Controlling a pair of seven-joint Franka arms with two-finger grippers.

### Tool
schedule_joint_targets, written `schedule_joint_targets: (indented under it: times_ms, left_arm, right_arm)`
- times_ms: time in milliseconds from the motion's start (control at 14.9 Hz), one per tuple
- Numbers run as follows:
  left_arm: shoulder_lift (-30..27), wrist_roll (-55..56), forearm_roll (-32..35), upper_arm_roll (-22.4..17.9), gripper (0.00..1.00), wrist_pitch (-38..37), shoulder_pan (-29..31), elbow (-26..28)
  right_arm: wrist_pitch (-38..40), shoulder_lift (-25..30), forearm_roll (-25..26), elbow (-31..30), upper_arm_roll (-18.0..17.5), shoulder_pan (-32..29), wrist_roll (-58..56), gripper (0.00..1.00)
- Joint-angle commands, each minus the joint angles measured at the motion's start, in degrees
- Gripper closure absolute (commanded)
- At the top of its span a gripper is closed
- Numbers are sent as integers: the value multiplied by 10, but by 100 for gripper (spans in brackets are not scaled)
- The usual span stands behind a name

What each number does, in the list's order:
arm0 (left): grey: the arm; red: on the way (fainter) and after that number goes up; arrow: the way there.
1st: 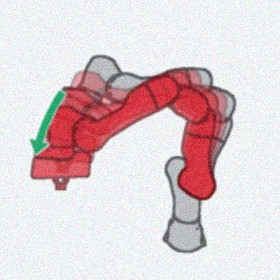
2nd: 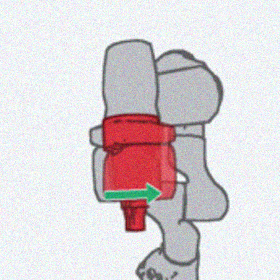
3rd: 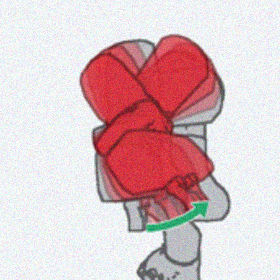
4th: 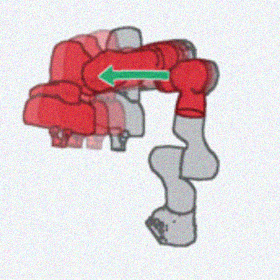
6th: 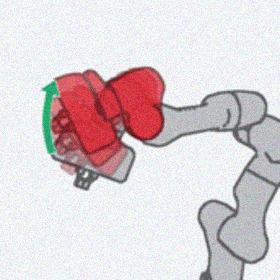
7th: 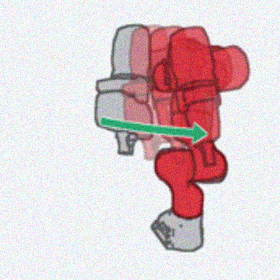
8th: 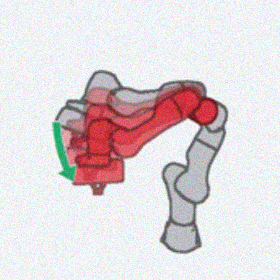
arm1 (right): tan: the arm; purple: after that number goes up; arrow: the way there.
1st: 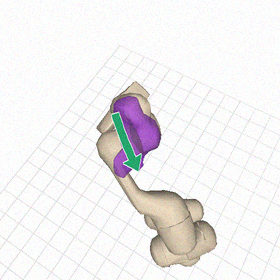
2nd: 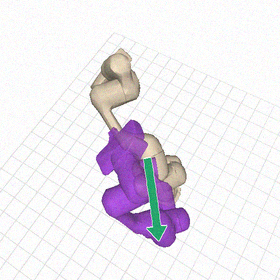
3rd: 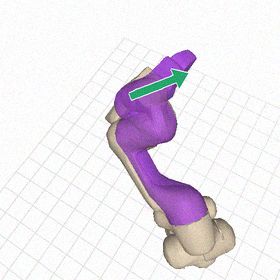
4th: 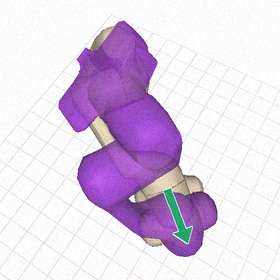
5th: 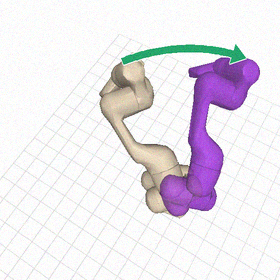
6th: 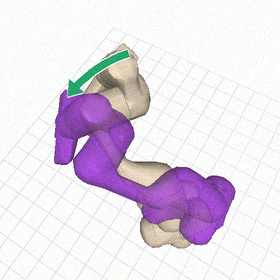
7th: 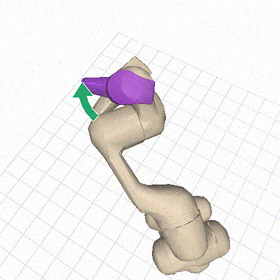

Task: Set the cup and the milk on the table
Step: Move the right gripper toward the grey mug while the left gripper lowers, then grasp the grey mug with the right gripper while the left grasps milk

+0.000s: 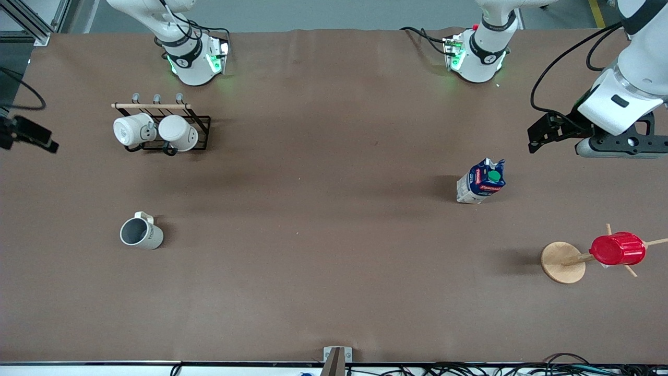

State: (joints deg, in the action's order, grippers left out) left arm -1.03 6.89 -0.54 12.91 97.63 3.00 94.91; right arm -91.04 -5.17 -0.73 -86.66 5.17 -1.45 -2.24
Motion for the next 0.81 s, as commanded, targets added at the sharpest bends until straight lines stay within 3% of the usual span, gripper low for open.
schedule_joint_targets:
  times_ms: [0,403,739]
  left_arm:
    - [3,3,-5,3,0,3,3,-8]
    - [23,-7,-3,2,1,40,4,23]
    - [28,-8,-3,3,1,162,3,135]
  right_arm:
    - [-50,-66,-3,-2,2,-7,-35,0]
    - [-339,-151,-3,-152,3,-7,-77,0]
    - [-430,-224,-3,-166,3,-20,-113,0]
